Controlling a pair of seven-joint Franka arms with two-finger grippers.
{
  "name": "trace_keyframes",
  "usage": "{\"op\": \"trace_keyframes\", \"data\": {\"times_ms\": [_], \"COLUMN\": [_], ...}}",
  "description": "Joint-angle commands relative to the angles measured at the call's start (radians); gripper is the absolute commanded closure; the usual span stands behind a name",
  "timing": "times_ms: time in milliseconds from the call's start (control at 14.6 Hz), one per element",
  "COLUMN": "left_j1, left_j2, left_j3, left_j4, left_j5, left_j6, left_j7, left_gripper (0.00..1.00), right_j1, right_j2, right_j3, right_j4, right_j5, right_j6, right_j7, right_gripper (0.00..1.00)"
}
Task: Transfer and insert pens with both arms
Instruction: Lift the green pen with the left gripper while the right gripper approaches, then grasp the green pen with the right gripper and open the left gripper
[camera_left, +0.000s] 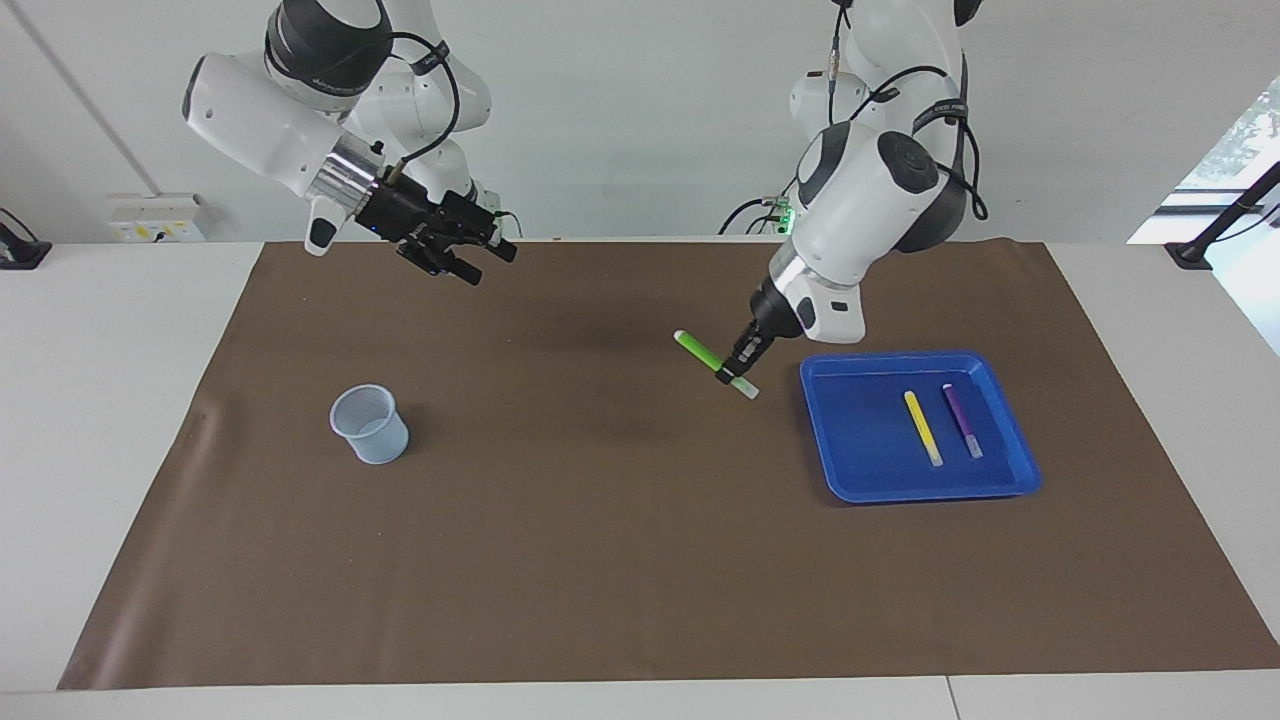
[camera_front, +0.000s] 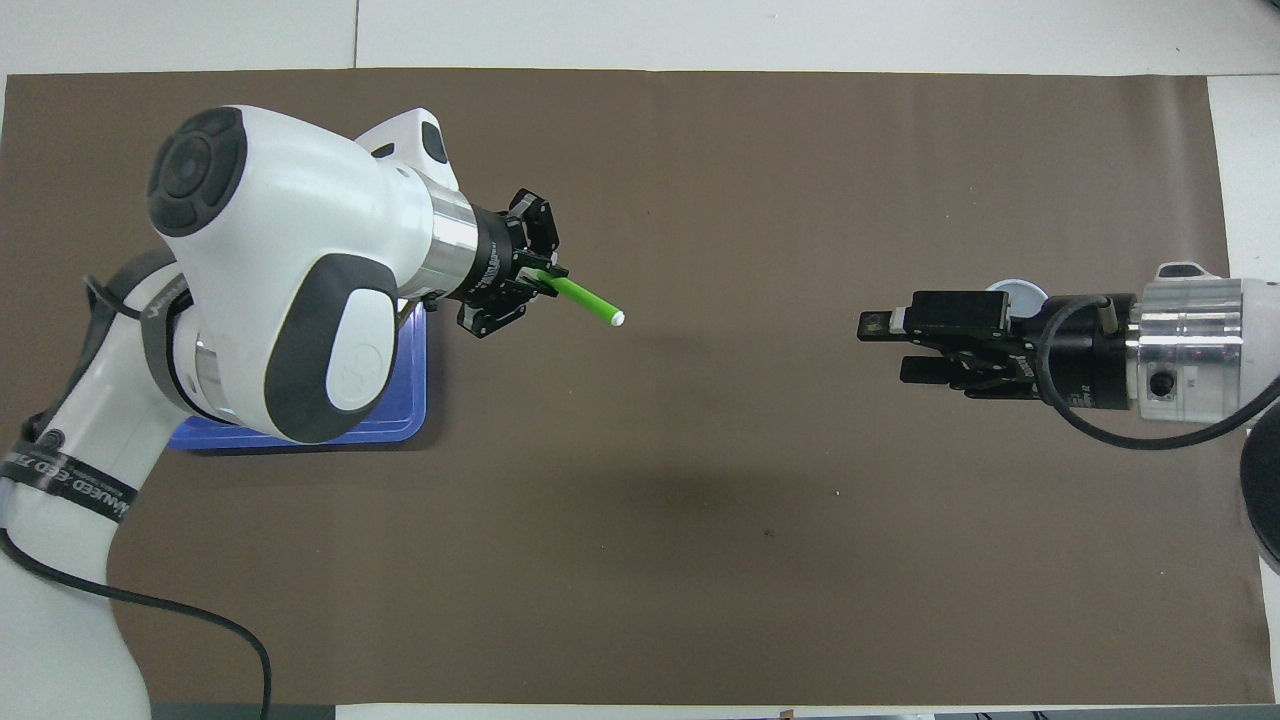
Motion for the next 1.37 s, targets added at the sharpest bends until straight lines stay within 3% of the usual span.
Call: {"op": "trace_keyframes", "data": {"times_ms": [0, 206, 754, 1302], "left_j1": [-0.081, -0.148, -0.223, -0.237], "left_j2": [0.032, 0.036, 0.033, 0.035], "left_j3": [0.013, 0.014, 0.013, 0.014], "left_j4": [0.024, 0.029, 0.033, 0.026], "left_j5": [-0.033, -0.095, -0.136, -0.138], "left_j6": [0.098, 0.163, 0.171, 0.250], "left_j7": [-0.198, -0.287, -0.283, -0.311], "left_gripper": [1.00, 1.00, 1.00, 1.00], "right_j1": [0.060, 0.095, 0.100, 0.117], "right_j2": [-0.010, 0.014, 0.056, 0.056], "right_j3": [0.000, 0.002, 0.000, 0.000], "right_j4": [-0.052, -0.075, -0.075, -0.076], "right_j5": [0.118, 0.148, 0.249, 0.247], "right_j6": [0.104, 0.165, 0.207, 0.208], "right_j7": [-0.044, -0.058, -0.107, -0.110], "right_gripper": [0.00, 0.02, 0.27, 0.30]}}
